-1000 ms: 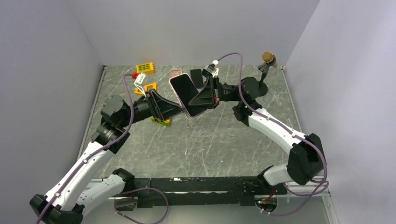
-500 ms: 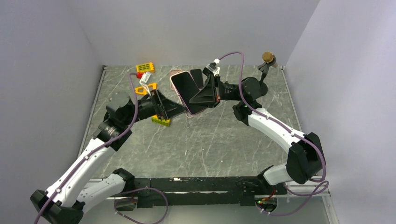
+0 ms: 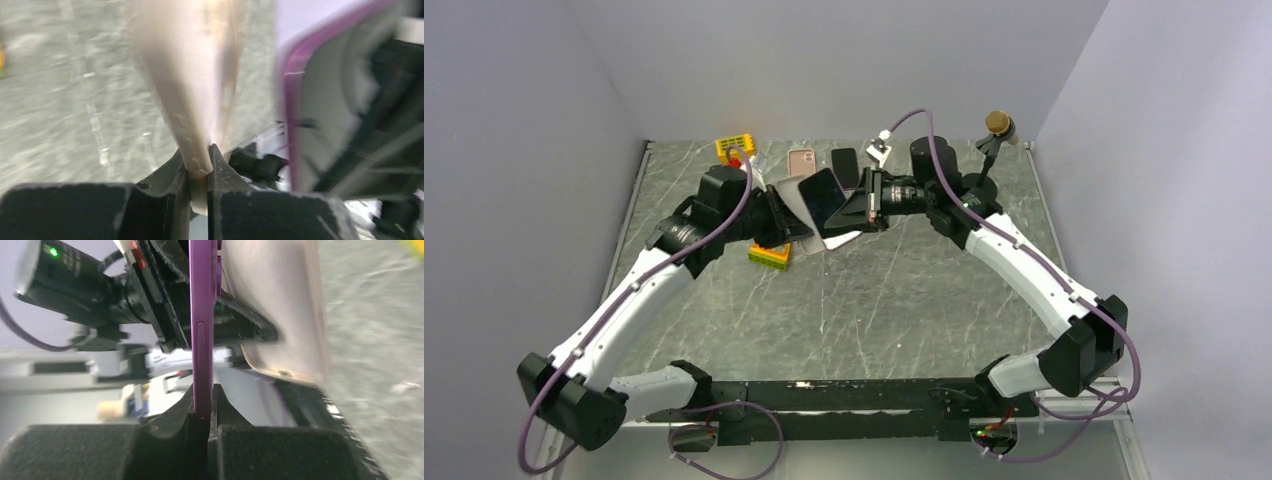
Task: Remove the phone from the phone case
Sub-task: Remove the phone case from the phone.
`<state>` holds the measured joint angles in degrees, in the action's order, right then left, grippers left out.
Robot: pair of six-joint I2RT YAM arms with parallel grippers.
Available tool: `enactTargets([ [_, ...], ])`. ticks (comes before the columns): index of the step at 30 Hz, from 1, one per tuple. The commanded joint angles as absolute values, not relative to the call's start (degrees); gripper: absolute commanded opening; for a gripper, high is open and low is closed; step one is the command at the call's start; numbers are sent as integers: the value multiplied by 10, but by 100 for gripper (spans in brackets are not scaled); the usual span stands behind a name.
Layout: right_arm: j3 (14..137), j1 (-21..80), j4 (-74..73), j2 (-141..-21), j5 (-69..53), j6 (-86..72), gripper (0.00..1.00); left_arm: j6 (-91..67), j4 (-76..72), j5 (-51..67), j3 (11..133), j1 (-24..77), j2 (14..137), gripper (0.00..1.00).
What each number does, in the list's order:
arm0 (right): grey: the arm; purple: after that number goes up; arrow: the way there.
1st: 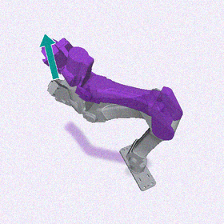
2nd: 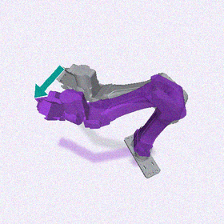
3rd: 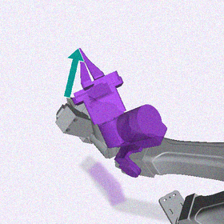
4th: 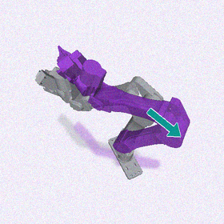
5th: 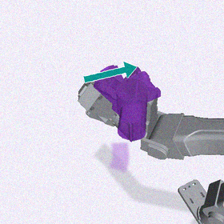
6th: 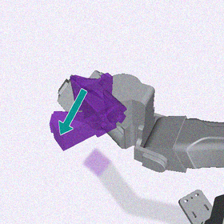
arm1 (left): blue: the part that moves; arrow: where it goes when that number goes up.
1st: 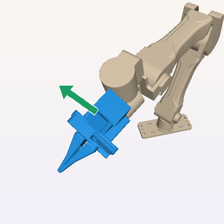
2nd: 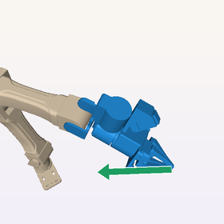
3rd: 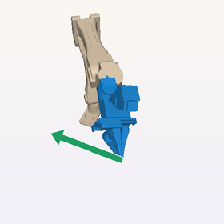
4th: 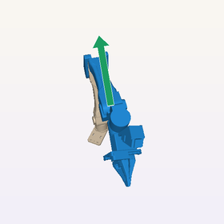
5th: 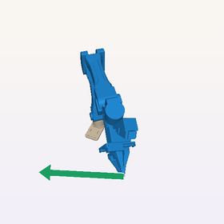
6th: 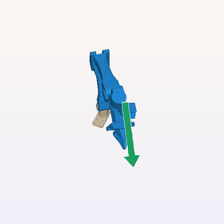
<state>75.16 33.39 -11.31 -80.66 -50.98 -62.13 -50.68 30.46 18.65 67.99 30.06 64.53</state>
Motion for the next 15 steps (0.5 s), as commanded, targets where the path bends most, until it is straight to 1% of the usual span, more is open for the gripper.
enactTargets([
  [1, 787, 301, -413, -786, -342, -388, 0, -479, 431, 173, 681, 264, 719, 0],
  [3, 754, 293, -415, -776, -328, -381, 0, -452, 418, 212, 690, 264, 756, 0],
  [8, 677, 266, -380, -775, -334, -385, 0, -371, 434, 216, 746, 261, 852, 0],
  [11, 655, 241, -332, -809, -364, -401, 0, -344, 434, 227, 772, 251, 913, 0],
  [15, 666, 211, -274, -882, -387, -406, 0, -334, 411, 274, 795, 232, 999, 0],
])
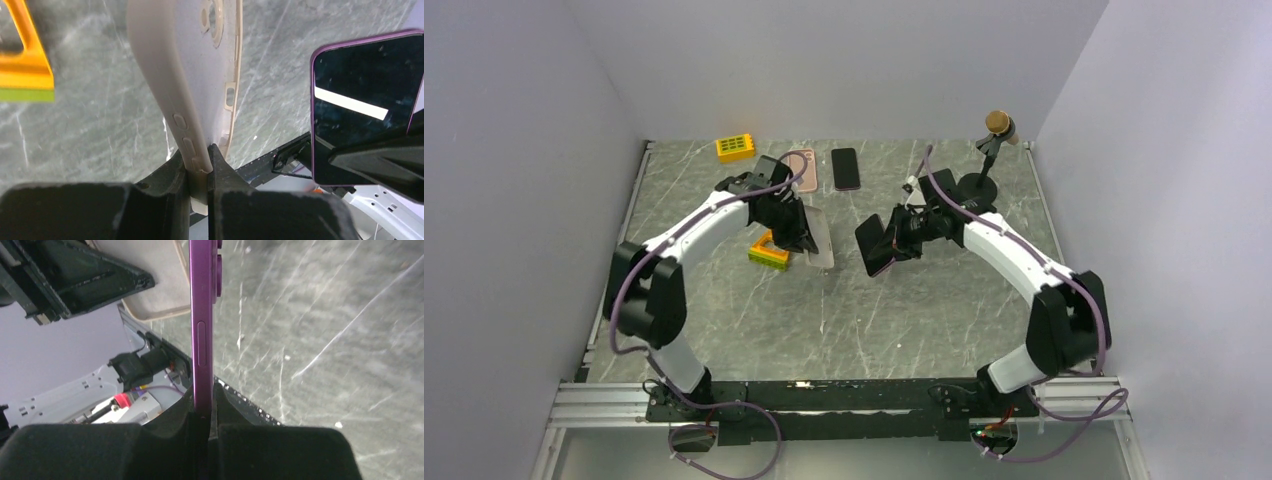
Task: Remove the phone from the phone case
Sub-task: Remove the phone case from the phone, then place the phone case at the center of the board.
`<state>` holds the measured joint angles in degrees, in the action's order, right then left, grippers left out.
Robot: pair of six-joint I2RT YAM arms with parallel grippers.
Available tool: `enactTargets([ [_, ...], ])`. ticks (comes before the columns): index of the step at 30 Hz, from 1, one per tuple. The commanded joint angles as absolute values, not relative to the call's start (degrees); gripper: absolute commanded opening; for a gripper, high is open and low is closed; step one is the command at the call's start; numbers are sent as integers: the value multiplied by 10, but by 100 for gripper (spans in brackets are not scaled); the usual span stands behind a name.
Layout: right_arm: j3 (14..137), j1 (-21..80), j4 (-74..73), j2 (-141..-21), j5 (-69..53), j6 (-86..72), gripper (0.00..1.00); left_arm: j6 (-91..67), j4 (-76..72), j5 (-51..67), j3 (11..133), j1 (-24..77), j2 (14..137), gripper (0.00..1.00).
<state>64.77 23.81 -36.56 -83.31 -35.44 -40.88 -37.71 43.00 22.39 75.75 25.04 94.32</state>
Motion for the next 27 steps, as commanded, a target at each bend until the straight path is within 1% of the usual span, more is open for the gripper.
enactTargets([
  [1, 673, 205, -261, -903, -387, -405, 0, -328, 414, 276, 810, 228, 1021, 0],
  [6, 710, 173, -181, -1008, -405, -426, 0, -292, 434, 288, 877, 203, 1126, 0],
  [9, 746, 166, -156, -1076, -419, -430, 0, -283, 435, 300, 901, 185, 1167, 0],
  [15, 804, 165, -120, -1175, -424, -415, 0, -276, 422, 313, 904, 159, 1195, 1],
  [19, 838, 165, -98, -1221, -429, -418, 0, -276, 395, 352, 894, 145, 1210, 3],
  [24, 881, 165, -71, -1274, -443, -442, 0, -256, 421, 350, 930, 144, 1235, 7],
  [27, 919, 166, -93, -1305, -439, -442, 0, -244, 449, 343, 956, 142, 1253, 8],
])
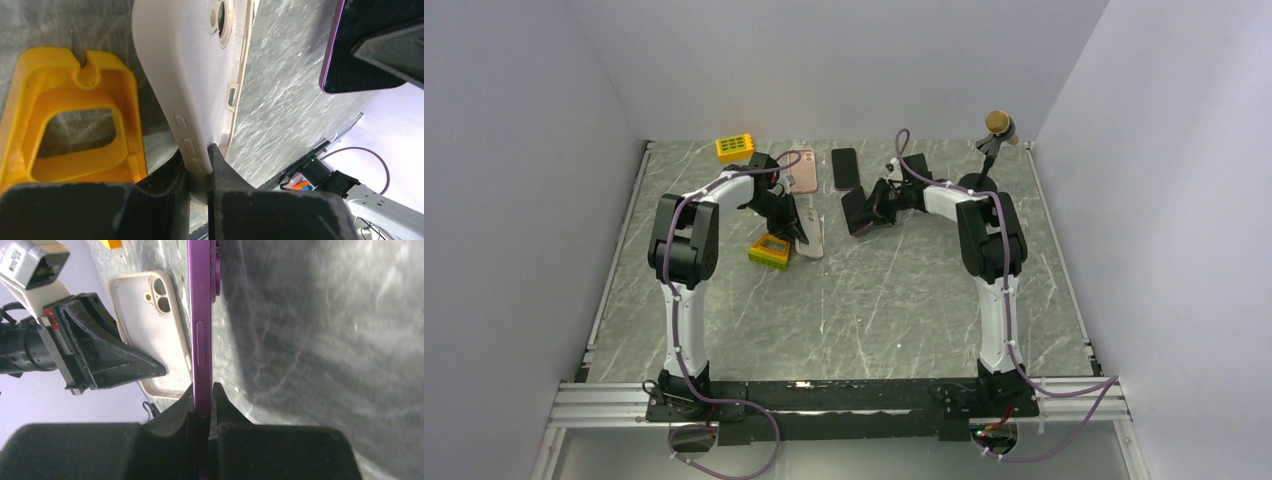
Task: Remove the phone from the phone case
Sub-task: Place the phone case at the center of the board, then place the phone at the center of the board, then reset both arms
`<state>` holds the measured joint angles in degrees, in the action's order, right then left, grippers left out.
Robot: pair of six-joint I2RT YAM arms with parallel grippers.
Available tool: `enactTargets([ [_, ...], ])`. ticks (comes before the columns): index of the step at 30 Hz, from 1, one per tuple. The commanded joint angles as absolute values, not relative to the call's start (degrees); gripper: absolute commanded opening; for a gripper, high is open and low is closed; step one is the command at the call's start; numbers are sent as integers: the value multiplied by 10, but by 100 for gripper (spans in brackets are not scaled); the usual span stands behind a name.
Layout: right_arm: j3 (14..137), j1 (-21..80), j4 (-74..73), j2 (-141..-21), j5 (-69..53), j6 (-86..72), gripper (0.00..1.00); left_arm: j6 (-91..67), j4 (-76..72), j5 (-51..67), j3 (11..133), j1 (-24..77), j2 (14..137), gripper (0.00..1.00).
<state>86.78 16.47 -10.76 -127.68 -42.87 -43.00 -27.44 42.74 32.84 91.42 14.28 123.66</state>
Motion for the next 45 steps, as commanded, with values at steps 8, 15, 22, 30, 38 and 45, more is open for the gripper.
enactTargets([
  [8, 878, 179, -121, -1297, -403, -436, 11, -232, 461, 341, 960, 141, 1265, 22],
  [15, 870, 185, -181, -1287, -357, -404, 28, -228, 481, 336, 986, 140, 1276, 40],
  [22, 896, 186, -267, -1270, -290, -349, 52, -228, 492, 322, 1005, 140, 1269, 56],
  [30, 957, 191, -394, -1254, -197, -283, 73, -229, 510, 294, 1015, 140, 1247, 85],
  [38, 953, 201, -427, -1165, -158, -244, 77, -247, 509, 303, 1016, 144, 1184, 93],
  [45, 954, 207, -476, -1056, -111, -228, 78, -285, 478, 321, 1007, 162, 1091, 93],
])
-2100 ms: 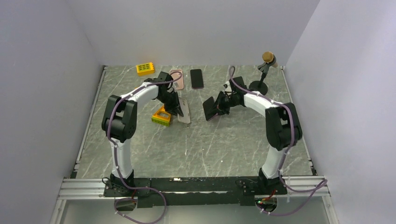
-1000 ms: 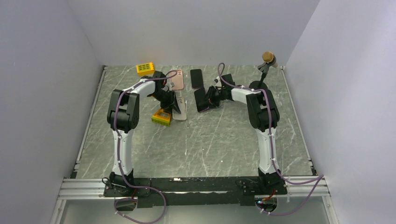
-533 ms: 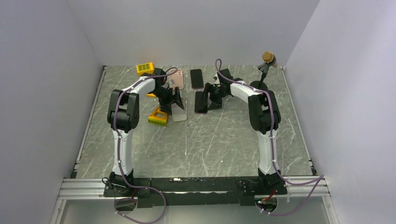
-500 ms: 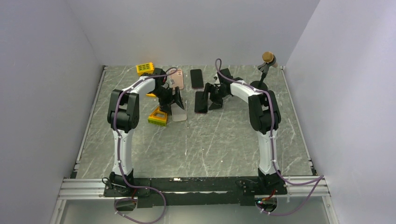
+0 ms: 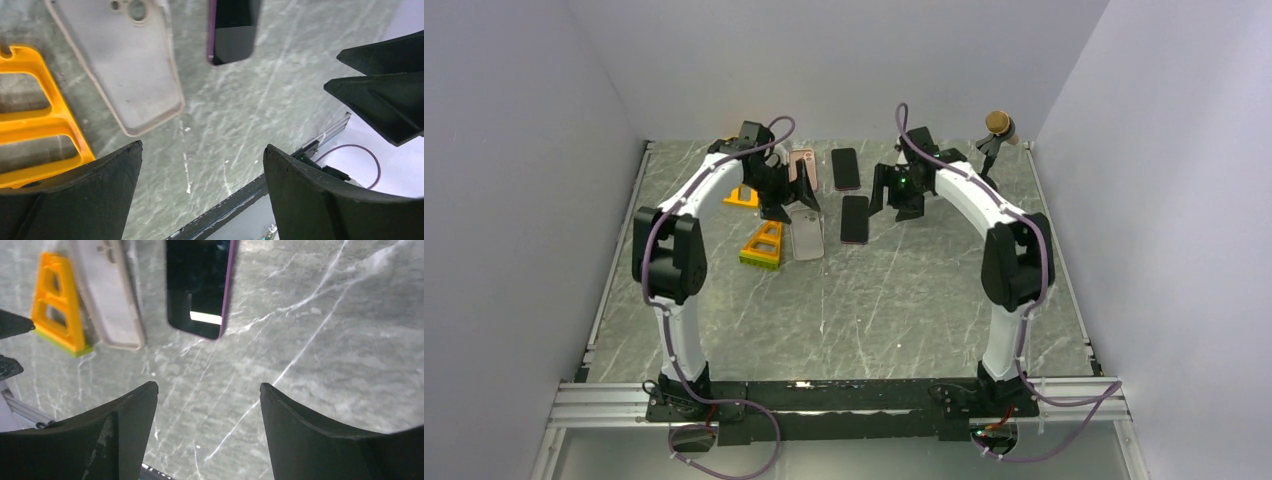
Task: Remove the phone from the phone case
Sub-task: Reset both arms
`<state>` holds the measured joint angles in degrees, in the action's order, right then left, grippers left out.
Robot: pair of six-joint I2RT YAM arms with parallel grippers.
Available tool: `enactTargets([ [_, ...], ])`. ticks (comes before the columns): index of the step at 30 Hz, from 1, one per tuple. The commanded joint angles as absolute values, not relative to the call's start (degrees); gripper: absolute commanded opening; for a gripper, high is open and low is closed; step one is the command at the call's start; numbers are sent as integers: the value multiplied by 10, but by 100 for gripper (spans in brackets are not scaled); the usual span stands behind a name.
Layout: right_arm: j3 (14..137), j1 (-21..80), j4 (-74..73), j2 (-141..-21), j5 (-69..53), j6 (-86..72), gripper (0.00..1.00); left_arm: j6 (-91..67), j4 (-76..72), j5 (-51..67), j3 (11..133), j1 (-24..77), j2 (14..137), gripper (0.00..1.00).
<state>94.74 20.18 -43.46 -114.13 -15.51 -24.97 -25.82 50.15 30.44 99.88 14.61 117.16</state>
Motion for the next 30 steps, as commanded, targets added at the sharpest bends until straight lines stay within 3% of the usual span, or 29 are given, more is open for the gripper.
enactTargets([
  [1, 957, 208, -484, -1038, -101, -227, 79, -287, 483, 314, 1013, 167, 1077, 94],
  [4, 973, 207, -508, -984, -72, -227, 83, -287, 498, 272, 1045, 197, 1029, 98],
  [8, 1015, 207, -526, -912, -46, -230, 99, -299, 497, 221, 1068, 223, 950, 99],
  [18, 1090, 208, -485, -710, 64, -210, 100, -264, 437, 74, 1059, 231, 697, 99],
  [25, 1015, 208, -382, -557, 116, -168, 100, -238, 300, -78, 937, 231, 524, 99],
  [30, 998, 208, -388, -532, 199, -212, 100, -223, 293, -133, 909, 231, 472, 99],
])
